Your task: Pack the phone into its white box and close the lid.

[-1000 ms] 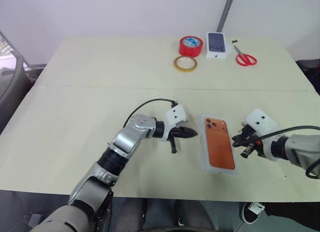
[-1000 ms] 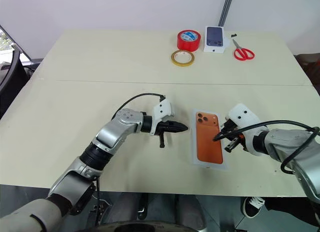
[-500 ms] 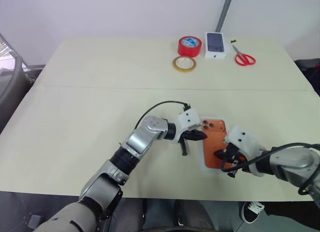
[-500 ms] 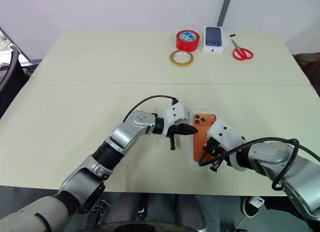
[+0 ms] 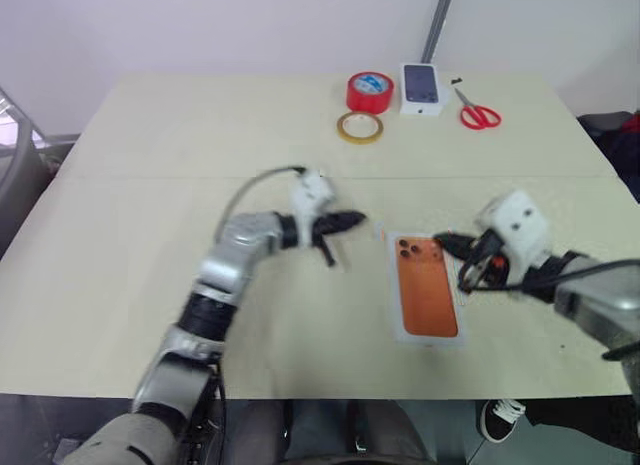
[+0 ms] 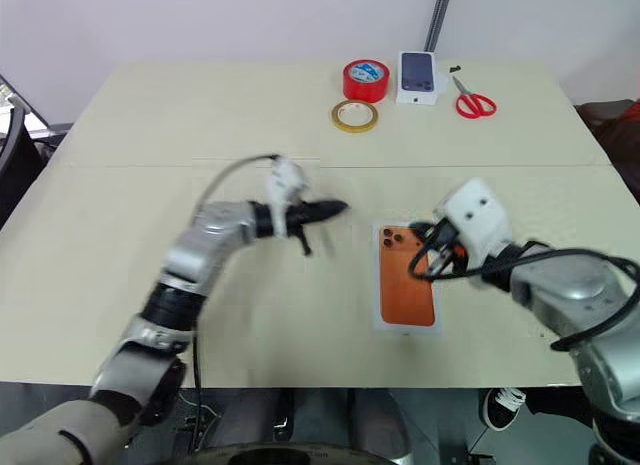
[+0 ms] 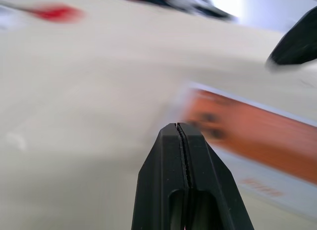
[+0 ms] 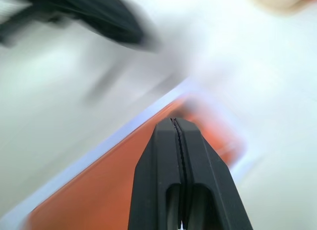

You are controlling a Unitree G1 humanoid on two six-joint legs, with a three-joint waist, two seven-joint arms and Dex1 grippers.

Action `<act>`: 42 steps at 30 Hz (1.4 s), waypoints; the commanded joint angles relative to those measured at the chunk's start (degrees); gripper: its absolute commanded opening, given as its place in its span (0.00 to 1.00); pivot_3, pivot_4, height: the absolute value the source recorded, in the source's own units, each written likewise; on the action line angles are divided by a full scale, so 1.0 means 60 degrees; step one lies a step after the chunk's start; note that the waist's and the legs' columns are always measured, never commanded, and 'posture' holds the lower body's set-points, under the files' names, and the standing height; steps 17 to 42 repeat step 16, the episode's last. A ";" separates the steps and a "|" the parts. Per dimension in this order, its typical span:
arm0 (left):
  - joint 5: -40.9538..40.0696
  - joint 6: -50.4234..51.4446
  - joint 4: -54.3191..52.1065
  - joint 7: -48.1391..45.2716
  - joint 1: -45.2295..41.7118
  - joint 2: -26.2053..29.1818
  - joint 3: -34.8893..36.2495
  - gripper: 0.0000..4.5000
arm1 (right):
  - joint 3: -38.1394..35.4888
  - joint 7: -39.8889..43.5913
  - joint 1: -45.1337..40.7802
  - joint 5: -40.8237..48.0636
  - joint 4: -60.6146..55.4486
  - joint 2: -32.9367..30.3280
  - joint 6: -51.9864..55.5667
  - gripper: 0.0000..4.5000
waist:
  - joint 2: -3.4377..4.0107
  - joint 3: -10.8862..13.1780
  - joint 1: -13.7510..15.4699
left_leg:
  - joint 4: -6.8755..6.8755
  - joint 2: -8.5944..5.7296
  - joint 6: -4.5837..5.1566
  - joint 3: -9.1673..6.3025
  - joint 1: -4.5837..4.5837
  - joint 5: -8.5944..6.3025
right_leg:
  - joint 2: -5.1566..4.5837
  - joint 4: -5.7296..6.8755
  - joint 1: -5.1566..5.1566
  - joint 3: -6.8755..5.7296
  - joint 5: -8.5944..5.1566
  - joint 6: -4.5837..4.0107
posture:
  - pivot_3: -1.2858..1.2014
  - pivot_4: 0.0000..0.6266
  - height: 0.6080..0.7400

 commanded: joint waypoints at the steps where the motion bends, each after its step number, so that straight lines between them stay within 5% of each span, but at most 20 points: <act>1: -0.0472 0.0125 -0.0585 0.0242 0.0737 0.1101 0.1578 0.00 | -0.0250 -0.0002 -0.0304 -0.0279 0.0880 0.0062 -0.0594 0.00 | 0.0004 -0.0001 0.0029 | -0.0002 0.0000 -0.0001 0.0001 0.0001 0.0000 | -0.0003 0.0000 0.0001 -0.0001 0.0000 0.0000 | 0.52 0.24 1.00; 7: -0.0844 0.0088 -0.0902 0.0614 0.2542 0.2580 0.3438 0.00 | -0.0084 0.0525 -0.0433 -0.0630 0.2438 0.0104 -0.1768 0.00 | -0.0001 0.0001 0.0117 | 0.0006 -0.0017 0.0001 0.0002 -0.0004 0.0000 | -0.0032 -0.0006 0.0006 -0.0009 0.0000 0.0000 | 0.52 0.24 1.00; 14: -0.1119 0.0160 -0.1359 0.0962 0.3913 0.2844 0.3983 0.00 | 0.0314 0.0844 -0.0428 -0.0526 0.2550 0.0381 -0.2076 0.00 | 0.0000 0.0001 0.0079 | 0.0003 -0.0013 0.0001 0.0002 -0.0003 -0.0002 | -0.0035 -0.0005 0.0004 -0.0009 0.0000 0.0000 | 0.52 0.24 1.00; 42: -0.1144 0.0182 -0.1461 0.1111 0.3981 0.2808 0.3917 0.00 | 0.0492 0.0982 -0.0411 -0.0579 0.2592 0.0418 -0.2199 0.00 | 0.0000 0.0001 0.0078 | 0.0003 -0.0014 0.0002 0.0003 -0.0004 -0.0003 | -0.0035 -0.0006 0.0005 -0.0009 0.0000 0.0000 | 0.52 0.24 1.00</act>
